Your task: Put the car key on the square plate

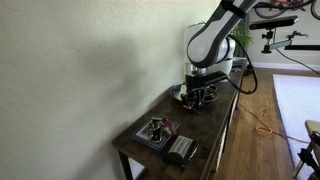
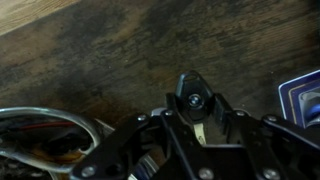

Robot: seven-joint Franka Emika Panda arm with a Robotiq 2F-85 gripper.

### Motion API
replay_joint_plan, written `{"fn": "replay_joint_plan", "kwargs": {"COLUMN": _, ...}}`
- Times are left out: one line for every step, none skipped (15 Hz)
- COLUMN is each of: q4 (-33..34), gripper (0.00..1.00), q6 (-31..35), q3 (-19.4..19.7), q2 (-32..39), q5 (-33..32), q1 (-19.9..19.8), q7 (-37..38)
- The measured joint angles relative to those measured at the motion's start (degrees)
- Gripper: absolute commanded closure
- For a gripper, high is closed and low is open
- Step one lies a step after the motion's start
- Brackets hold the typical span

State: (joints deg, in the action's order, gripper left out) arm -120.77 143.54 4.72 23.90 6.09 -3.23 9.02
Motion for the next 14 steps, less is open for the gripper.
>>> {"fn": "replay_joint_plan", "kwargs": {"q4": 0.0, "gripper": 0.85, "q6": 0.0, "q3": -0.1, "q2": -0.6, "q5": -0.3, "q1": 0.4, "q7": 0.0}}
{"fn": "replay_joint_plan", "kwargs": {"q4": 0.0, "gripper": 0.85, "q6": 0.0, "q3": -0.1, "q2": -1.1, "q5": -0.8, "q1": 0.9, "q7": 0.0}}
{"fn": "replay_joint_plan", "kwargs": {"q4": 0.0, "gripper": 0.85, "q6": 0.0, "q3": -0.2, "q2": -1.7, "q5": -1.2, "q1": 1.3, "q7": 0.0}}
{"fn": "replay_joint_plan", "kwargs": {"q4": 0.0, "gripper": 0.85, "q6": 0.0, "q3": -0.3, "q2": -2.2, "q5": -1.7, "q1": 1.7, "q7": 0.0}}
{"fn": "replay_joint_plan", "kwargs": {"q4": 0.0, "gripper": 0.85, "q6": 0.0, "q3": -0.5, "q2": -2.7, "q5": -2.3, "q1": 2.1, "q7": 0.0}}
{"fn": "replay_joint_plan", "kwargs": {"q4": 0.0, "gripper": 0.85, "q6": 0.0, "q3": -0.6, "q2": -3.2, "q5": -2.9, "q1": 2.5, "q7": 0.0}}
{"fn": "replay_joint_plan", "kwargs": {"q4": 0.0, "gripper": 0.85, "q6": 0.0, "q3": -0.8, "q2": -3.6, "q5": -3.4, "q1": 2.8, "q7": 0.0}}
{"fn": "replay_joint_plan", "kwargs": {"q4": 0.0, "gripper": 0.85, "q6": 0.0, "q3": -1.0, "q2": -4.0, "q5": -3.8, "q1": 3.2, "q7": 0.0}}
{"fn": "replay_joint_plan", "kwargs": {"q4": 0.1, "gripper": 0.85, "q6": 0.0, "q3": -1.4, "q2": -4.2, "q5": -4.2, "q1": 3.4, "q7": 0.0}}
{"fn": "replay_joint_plan", "kwargs": {"q4": 0.2, "gripper": 0.85, "q6": 0.0, "q3": -1.7, "q2": -4.3, "q5": -4.5, "q1": 3.8, "q7": 0.0}}
{"fn": "replay_joint_plan", "kwargs": {"q4": 0.5, "gripper": 0.85, "q6": 0.0, "q3": -2.1, "q2": -4.3, "q5": -4.8, "q1": 4.1, "q7": 0.0}}
{"fn": "replay_joint_plan", "kwargs": {"q4": 0.8, "gripper": 0.85, "q6": 0.0, "q3": -2.5, "q2": -4.3, "q5": -5.1, "q1": 4.4, "q7": -0.1}}
{"fn": "replay_joint_plan", "kwargs": {"q4": 1.0, "gripper": 0.85, "q6": 0.0, "q3": -2.9, "q2": -4.3, "q5": -5.4, "q1": 4.7, "q7": -0.1}}
{"fn": "replay_joint_plan", "kwargs": {"q4": 1.3, "gripper": 0.85, "q6": 0.0, "q3": -3.3, "q2": -4.3, "q5": -5.6, "q1": 4.9, "q7": -0.2}}
